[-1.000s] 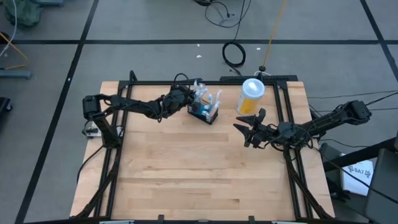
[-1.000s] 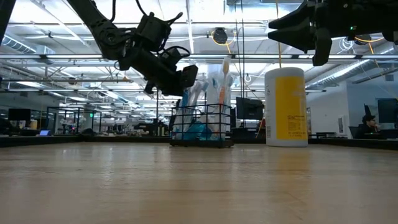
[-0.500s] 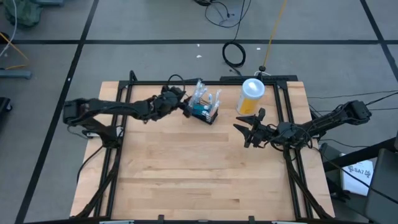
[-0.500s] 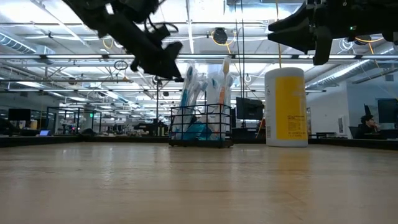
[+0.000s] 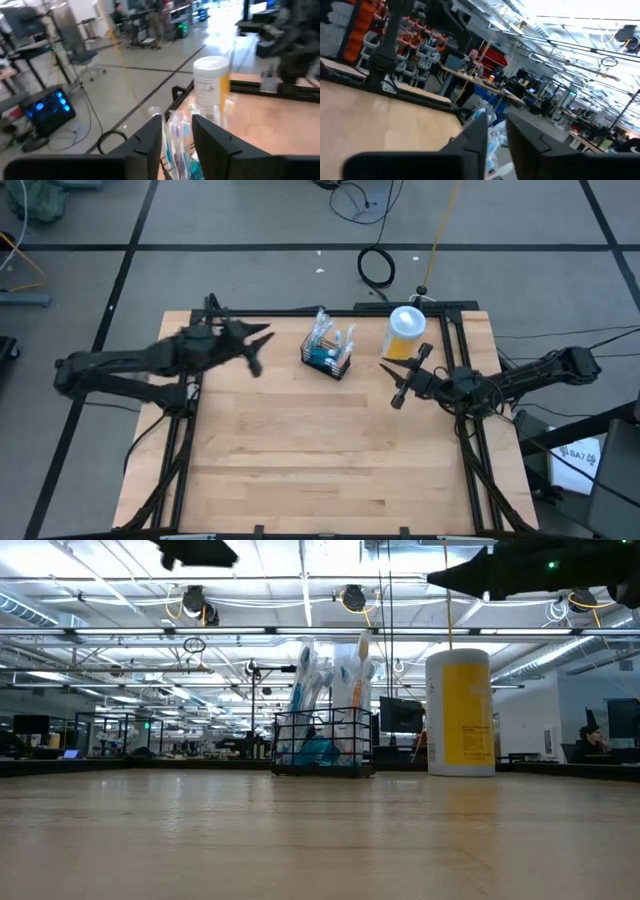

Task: Pick & Place toothbrushing station
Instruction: Return to Home Position

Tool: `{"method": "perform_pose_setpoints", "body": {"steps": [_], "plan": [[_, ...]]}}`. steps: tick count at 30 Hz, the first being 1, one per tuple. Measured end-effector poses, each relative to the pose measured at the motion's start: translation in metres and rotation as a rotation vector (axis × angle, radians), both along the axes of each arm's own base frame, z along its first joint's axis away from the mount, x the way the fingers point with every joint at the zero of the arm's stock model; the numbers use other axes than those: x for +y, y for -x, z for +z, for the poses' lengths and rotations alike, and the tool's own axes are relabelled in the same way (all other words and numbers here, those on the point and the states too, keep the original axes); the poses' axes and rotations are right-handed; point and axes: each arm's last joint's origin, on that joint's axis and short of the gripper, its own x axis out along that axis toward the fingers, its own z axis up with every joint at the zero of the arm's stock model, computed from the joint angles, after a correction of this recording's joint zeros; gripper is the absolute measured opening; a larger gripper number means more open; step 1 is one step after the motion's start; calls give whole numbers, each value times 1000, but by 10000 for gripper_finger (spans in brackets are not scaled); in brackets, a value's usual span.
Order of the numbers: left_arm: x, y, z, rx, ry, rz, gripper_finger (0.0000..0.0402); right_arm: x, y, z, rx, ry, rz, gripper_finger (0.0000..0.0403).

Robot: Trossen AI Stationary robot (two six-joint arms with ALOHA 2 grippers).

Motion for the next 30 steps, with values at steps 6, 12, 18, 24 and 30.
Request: {"method": "perform_pose_setpoints", "body": {"steps": [6,12,18,24,30], "plan": [[-12,46,1,92,23,-78,64,-6,16,5,-12,-94,-2,7],[-18,59,-34,81,12,-139,11,-17,38,3,11,-242,-9,1],[-19,62,-78,-23,-83,-156,18,-22,62,-1,45,-412,189,0],[-20,71,-109,-108,-68,-204,13,-27,85,-9,70,-489,138,0],[-23,79,-135,-180,-48,-292,11,-23,91,-41,111,-611,246,0]]}}
